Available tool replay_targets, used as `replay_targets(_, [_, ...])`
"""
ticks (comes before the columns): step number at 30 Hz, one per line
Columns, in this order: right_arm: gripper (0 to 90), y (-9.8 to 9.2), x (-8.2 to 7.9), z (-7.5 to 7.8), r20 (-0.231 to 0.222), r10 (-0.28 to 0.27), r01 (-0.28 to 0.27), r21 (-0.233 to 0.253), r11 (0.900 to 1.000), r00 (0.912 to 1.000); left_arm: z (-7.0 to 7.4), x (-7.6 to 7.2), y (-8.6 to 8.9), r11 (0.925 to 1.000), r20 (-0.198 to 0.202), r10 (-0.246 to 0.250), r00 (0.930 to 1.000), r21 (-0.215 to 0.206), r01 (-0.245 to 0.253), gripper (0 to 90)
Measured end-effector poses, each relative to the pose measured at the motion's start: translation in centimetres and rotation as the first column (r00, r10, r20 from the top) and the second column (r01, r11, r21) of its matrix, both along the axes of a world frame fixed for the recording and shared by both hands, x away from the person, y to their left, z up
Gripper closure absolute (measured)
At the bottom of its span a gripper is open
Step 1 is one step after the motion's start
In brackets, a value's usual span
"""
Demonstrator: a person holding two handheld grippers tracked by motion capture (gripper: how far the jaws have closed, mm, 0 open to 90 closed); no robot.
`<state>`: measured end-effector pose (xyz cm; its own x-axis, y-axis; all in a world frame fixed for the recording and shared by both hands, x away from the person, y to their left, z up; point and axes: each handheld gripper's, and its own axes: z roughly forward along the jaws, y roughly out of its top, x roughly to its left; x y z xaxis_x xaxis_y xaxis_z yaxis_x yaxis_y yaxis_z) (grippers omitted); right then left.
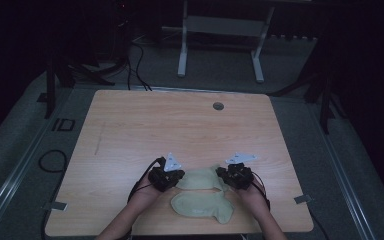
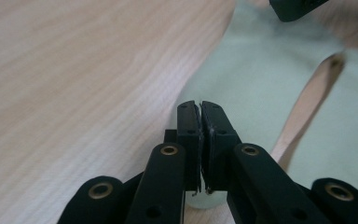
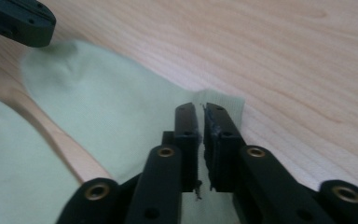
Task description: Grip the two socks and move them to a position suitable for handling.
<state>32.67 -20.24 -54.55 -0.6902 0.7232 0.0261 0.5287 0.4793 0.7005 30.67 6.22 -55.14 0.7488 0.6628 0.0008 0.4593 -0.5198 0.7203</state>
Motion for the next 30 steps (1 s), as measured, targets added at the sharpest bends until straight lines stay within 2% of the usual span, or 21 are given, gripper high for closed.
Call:
replay_targets(2, [80.0, 0.1, 0.1, -0.2, -0.008, 0.002, -0.002, -0.001, 1.000, 1.0000, -0.3, 0.2, -0.1, 1.0000, -0.009, 0.003, 1.0000, 0.002, -0.003, 86.4])
replay_targets(3, [71.7, 0.2, 0.2, -0.8, -0.017, 0.000, 0.000, -0.016, 1.000, 0.9998, -0.8, 0.5, -0.2, 0.9999, -0.020, 0.015, 0.9997, 0.005, -0.015, 86.2])
replay_targets(4, [68.4, 0.2, 0.3, -1.0, -0.024, 0.002, -0.002, -0.019, 1.000, 0.9997, -1.1, 0.6, -0.1, 0.9998, -0.020, 0.019, 0.9996, 0.008, -0.018, 86.1])
replay_targets(5, [63.5, 0.1, 0.3, -1.2, -0.025, 0.014, -0.014, -0.009, 1.000, 0.9996, -1.3, 0.7, -0.1, 0.9996, -0.006, 0.022, 0.9997, 0.016, -0.022, 83.9])
replay_targets(6, [63.5, 0.1, 0.3, -1.2, -0.025, 0.014, -0.014, -0.009, 1.000, 0.9996, -1.3, 0.7, -0.1, 0.9996, -0.006, 0.022, 0.9997, 0.016, -0.022, 78.6])
replay_targets(7, [58.7, 0.1, 0.3, -1.3, -0.022, 0.023, -0.023, -0.004, 1.000, 0.9995, -1.4, 0.7, 0.0, 0.9998, 0.003, 0.019, 0.9998, 0.001, -0.019, 78.6])
replay_targets(8, [54.1, 0.1, 0.2, -1.4, 0.001, 0.024, -0.024, -0.028, 0.999, 0.9997, -1.6, 0.6, 0.1, 1.0000, 0.014, 0.003, 0.9999, -0.004, -0.003, 69.4])
replay_targets(12, [53.2, 0.1, -0.2, -1.6, 0.034, 0.044, -0.042, -0.049, 0.998, 0.9985, -1.7, 0.6, 0.1, 1.0000, 0.026, 0.004, 0.9996, 0.002, -0.004, 62.5])
replay_targets(16, [52.2, 0.0, -0.3, -1.8, 0.056, 0.045, -0.043, -0.036, 0.998, 0.9974, -1.8, 0.5, 0.0, 1.0000, 0.036, 0.001, 0.9994, 0.000, -0.001, 59.8])
replay_targets(18, [52.2, 0.0, -0.2, -1.8, 0.058, 0.046, -0.044, -0.034, 0.998, 0.9973, -1.8, 0.4, 0.0, 0.9999, 0.052, 0.002, 0.9986, 0.016, -0.003, 58.2])
replay_targets(20, [52.1, 0.0, 0.1, -1.8, 0.058, 0.045, -0.043, -0.035, 0.998, 0.9973, -1.7, 0.5, 0.0, 0.9997, 0.052, 0.002, 0.9986, 0.026, -0.004, 56.4])
replay_targets(21, [52.0, 0.2, 0.5, -1.8, 0.052, 0.046, -0.044, -0.039, 0.998, 0.9976, -1.6, 0.6, 0.0, 0.9990, 0.063, 0.002, 0.9980, 0.044, -0.005, 55.6])
replay_targets(25, [51.4, 0.5, 1.0, -1.7, 0.047, 0.048, -0.045, -0.045, 0.998, 0.9978, -1.5, 1.0, 0.1, 0.9981, 0.072, 0.011, 0.9973, 0.059, -0.015, 54.6])
replay_targets(30, [50.1, 0.6, 1.1, -1.6, 0.040, 0.049, -0.047, -0.047, 0.998, 0.9980, -1.5, 1.6, 0.3, 0.9980, 0.068, 0.026, 0.9974, 0.056, -0.029, 53.6])
